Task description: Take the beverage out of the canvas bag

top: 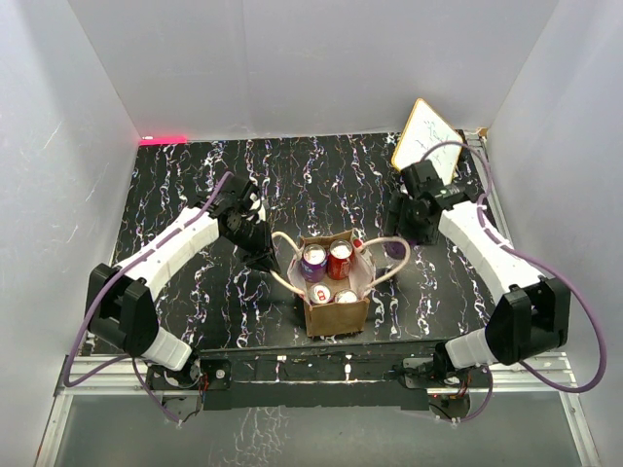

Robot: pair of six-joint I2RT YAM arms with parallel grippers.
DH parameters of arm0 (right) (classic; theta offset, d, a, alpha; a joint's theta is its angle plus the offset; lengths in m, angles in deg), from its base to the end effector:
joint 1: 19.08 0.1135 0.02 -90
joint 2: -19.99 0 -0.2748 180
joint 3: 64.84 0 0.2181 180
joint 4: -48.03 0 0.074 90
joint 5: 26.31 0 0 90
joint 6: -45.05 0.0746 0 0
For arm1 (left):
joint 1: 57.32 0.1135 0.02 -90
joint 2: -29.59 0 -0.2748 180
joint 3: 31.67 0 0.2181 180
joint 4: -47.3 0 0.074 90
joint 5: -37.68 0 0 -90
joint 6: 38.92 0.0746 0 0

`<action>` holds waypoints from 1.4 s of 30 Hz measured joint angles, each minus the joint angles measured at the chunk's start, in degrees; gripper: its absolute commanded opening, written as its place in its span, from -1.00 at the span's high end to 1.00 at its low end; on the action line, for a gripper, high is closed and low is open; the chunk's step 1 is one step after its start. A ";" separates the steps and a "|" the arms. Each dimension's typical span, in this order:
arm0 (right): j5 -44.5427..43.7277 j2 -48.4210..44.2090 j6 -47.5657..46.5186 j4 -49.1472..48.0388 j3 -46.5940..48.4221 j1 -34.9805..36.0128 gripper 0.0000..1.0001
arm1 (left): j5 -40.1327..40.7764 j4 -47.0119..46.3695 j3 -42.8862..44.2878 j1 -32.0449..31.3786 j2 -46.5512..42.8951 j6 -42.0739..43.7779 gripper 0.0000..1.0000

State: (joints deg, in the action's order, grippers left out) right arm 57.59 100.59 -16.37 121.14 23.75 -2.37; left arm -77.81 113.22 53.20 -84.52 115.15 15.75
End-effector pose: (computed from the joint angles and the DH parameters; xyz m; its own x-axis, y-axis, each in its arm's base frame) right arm 0.2450 0.0653 0.2805 -0.8793 0.2327 -0.4156 0.2022 0.9724 0.1166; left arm 0.2281 -0.1533 0.2551 -0.9925 -0.0768 -0.0955 -0.0115 0.8339 -0.5518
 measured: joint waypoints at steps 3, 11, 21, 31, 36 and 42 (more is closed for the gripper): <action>-0.04 -0.85 0.48 -1.60 -6.67 -1.20 0.85 | -0.11 0.20 0.02 0.00 0.39 0.26 1.00; -0.20 -1.73 -0.74 -8.09 -12.48 -9.53 0.85 | -0.11 0.96 0.02 0.02 0.50 0.85 1.00; 2.01 8.46 -11.28 -16.74 -9.94 -16.09 0.84 | -0.22 1.81 1.86 0.00 1.27 1.90 1.00; 4.57 12.37 -20.59 -21.62 -8.52 -16.09 0.69 | -0.22 3.02 2.73 0.00 1.90 2.82 1.00; 5.25 12.85 -22.18 -22.58 -8.26 -16.09 0.03 | -0.22 3.23 2.78 0.00 1.90 3.21 1.00; 5.22 12.90 -22.43 -22.32 -8.04 -16.09 -0.77 | -0.22 3.48 3.32 0.00 2.01 3.41 1.00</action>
State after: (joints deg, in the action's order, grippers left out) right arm 62.81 113.49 -38.80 98.82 15.71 -18.46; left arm -78.03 116.70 56.52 -84.52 117.16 19.16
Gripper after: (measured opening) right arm 0.737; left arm 0.086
